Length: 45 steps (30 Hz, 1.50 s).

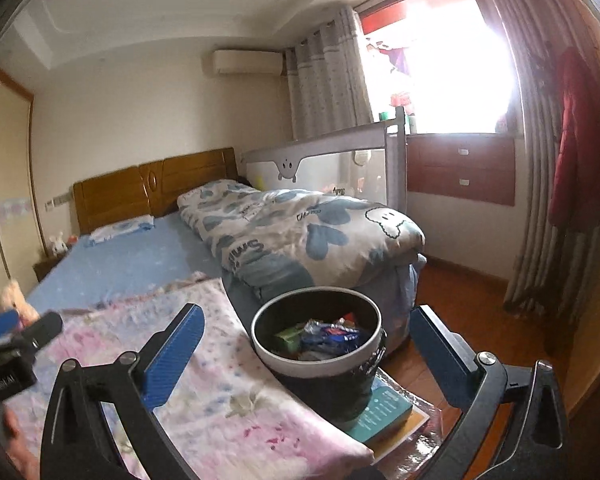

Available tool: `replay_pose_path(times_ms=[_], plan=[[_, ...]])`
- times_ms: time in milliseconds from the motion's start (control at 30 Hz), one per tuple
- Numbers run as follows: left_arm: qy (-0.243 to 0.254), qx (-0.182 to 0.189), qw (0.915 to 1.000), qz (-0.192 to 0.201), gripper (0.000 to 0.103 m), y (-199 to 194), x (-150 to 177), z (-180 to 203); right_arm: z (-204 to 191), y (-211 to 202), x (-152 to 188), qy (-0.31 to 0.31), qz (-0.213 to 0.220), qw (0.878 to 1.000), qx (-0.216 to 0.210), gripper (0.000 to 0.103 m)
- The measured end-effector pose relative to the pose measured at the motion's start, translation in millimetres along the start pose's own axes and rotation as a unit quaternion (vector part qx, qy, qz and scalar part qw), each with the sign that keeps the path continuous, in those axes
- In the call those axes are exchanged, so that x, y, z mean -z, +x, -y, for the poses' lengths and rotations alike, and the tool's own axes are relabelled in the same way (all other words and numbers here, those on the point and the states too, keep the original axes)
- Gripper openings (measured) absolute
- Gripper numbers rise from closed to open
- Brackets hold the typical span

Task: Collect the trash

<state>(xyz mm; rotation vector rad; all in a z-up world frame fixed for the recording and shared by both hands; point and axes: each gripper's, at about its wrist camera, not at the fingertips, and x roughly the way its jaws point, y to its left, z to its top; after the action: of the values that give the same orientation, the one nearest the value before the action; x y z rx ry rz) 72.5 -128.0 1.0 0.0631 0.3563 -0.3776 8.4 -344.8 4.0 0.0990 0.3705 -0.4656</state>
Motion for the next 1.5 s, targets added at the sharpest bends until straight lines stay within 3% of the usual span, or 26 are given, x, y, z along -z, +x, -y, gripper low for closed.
replay_pose_path(times_ms=[933,1500], plan=[[0.014,-0.028,0.9994,0.015,0.103,0.0,2.8,1.2,-2.8,2.7,4.0,0.004,-0.003,1.0,-0.01,0.103],[0.009,-0.018,0.9997,0.01,0.103,-0.8,5.1,-1.6,-11.6,-0.3,4.1,0.002,-0.002,1.0,-0.019,0.103]])
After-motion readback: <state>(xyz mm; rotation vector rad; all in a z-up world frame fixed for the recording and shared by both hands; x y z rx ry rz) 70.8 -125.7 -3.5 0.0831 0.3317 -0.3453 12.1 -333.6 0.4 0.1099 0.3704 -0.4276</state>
